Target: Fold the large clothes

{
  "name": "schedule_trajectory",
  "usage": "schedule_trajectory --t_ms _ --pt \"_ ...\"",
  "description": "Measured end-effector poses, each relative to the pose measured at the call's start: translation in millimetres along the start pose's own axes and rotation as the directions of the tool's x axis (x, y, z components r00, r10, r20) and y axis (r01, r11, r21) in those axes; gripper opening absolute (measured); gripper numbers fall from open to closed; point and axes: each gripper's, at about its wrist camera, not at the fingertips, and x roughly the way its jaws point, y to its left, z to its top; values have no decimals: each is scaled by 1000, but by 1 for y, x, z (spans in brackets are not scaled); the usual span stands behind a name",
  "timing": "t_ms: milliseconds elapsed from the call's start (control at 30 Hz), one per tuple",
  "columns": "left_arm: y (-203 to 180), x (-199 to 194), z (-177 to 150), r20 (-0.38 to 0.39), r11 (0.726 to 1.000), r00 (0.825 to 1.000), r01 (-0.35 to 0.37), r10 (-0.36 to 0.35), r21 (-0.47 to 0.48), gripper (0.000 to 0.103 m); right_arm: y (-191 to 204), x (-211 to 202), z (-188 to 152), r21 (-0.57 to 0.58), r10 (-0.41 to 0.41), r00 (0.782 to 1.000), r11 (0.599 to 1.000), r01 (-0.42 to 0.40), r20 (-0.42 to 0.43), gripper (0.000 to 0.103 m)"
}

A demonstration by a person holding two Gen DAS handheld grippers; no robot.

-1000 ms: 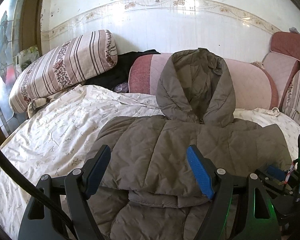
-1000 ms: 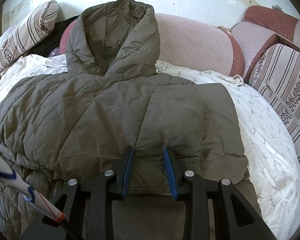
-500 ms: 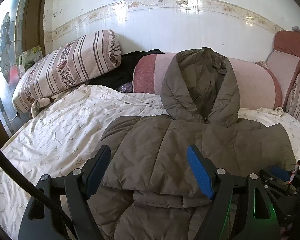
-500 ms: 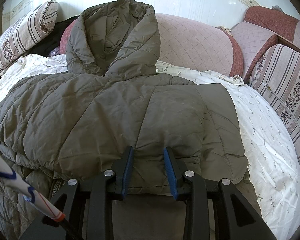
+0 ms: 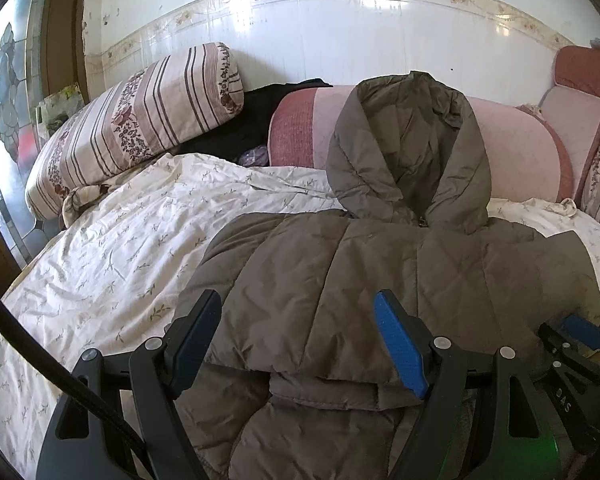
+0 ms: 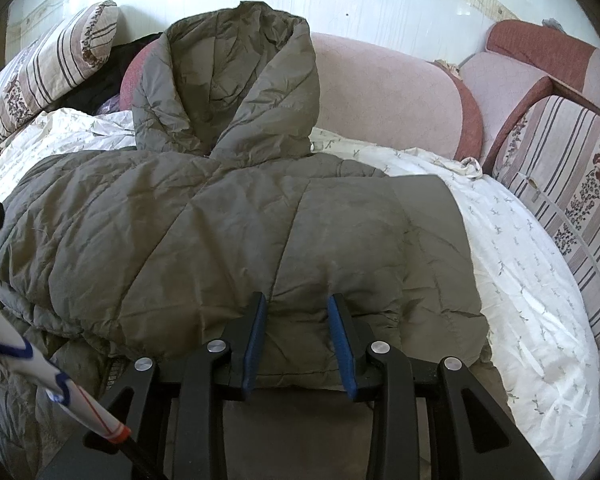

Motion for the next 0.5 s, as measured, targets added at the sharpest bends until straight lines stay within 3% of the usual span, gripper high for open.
schedule_trajectory --t_ms 333,500 --pt "-1 3 -1 -7 1000 1000 -4 4 7 78 12 -19 2 -65 0 998 998 4 59 39" --pt "2 7 -1 -32 1000 999 1 -1 1 78 11 -31 7 -46 37 996 998 -34 76 39"
